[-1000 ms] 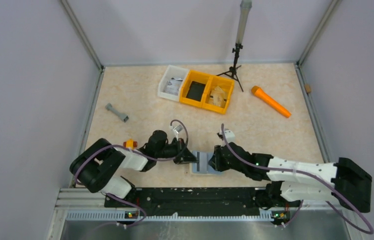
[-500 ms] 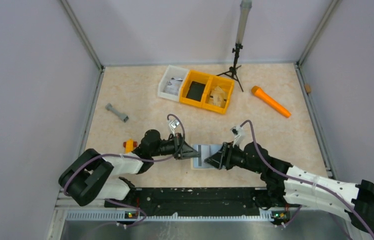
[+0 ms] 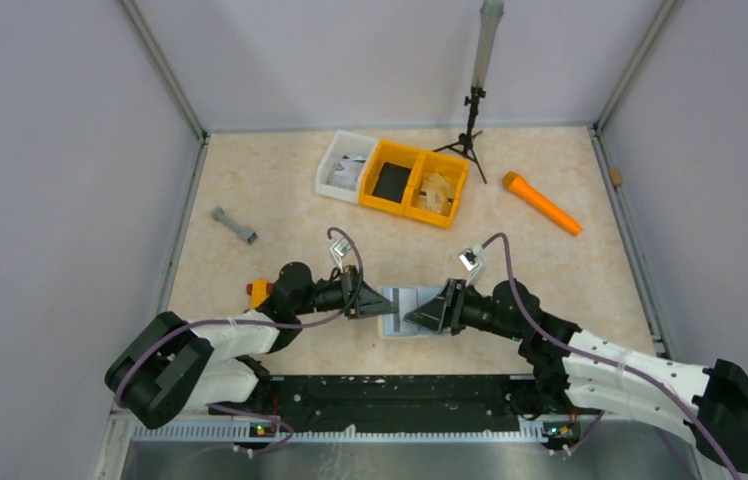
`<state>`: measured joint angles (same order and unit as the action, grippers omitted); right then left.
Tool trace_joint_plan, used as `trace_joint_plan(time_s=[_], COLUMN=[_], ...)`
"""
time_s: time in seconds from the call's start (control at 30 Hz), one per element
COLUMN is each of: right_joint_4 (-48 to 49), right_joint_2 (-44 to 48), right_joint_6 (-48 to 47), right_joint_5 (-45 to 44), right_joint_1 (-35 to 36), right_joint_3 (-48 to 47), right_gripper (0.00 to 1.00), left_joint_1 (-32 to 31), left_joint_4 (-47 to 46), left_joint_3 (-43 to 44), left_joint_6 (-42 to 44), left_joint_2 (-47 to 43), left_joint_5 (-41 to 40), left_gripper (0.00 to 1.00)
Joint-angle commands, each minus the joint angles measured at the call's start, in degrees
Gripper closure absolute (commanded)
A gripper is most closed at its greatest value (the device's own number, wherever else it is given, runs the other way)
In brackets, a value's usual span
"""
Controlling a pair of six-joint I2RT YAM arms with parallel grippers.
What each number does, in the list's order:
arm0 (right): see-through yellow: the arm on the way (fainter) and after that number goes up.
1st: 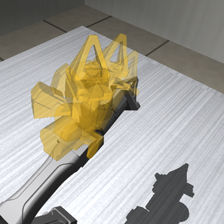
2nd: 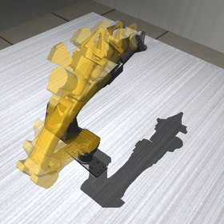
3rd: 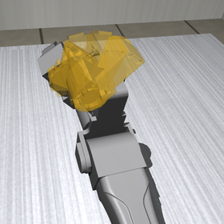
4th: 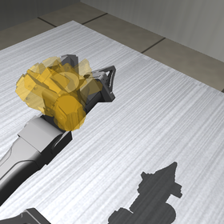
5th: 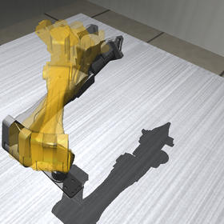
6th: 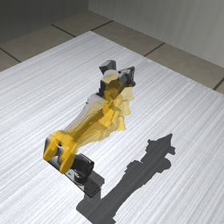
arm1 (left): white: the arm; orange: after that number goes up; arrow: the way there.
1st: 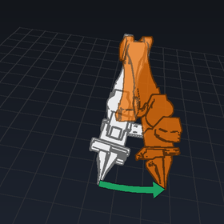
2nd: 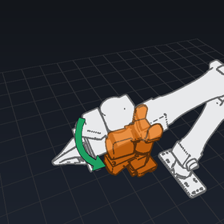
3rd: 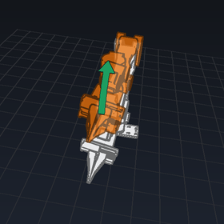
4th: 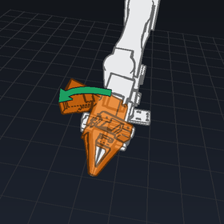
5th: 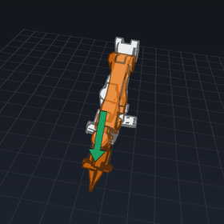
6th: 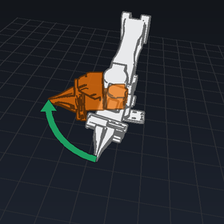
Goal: Take the credit cards out of the card holder
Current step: Remove the credit card from the card holder.
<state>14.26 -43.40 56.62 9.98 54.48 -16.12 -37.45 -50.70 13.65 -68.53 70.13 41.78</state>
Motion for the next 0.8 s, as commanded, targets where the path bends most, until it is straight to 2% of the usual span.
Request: trace_joint_plan(time_s=[0.0,0.2,0.4,0.7,0.77], right_joint_4=[7.44,13.74,18.66,6.61,5.37], right_joint_2=[-1.0,1.17,4.09,15.25,16.37], right_joint_6=[2.73,5.15,6.85,5.14,5.31], right_joint_5=[3.68,4.93,4.76,-0.19,-0.23], right_joint_1=[-1.28,-2.52,-3.12,-3.61,-3.7], right_joint_3=[2.06,4.87,6.71,7.48,7.59], right_gripper=[0.55,0.87,0.99,1.0,1.0], left_joint_1=[-0.17,-0.24,-0.17,0.18,0.22], left_joint_4=[-11.16,-12.64,-18.77,-18.66,-18.42], left_joint_3=[-0.44,-1.13,-1.26,-2.05,-1.93], left_joint_6=[-4.01,-4.55,-8.03,-8.28,-8.21], left_joint_2=[-0.62,-1.06,-0.85,-3.47,-3.76], left_joint_5=[3.39,3.67,5.1,4.63,4.63], left_gripper=[1.0,1.0,1.0,1.0,0.97])
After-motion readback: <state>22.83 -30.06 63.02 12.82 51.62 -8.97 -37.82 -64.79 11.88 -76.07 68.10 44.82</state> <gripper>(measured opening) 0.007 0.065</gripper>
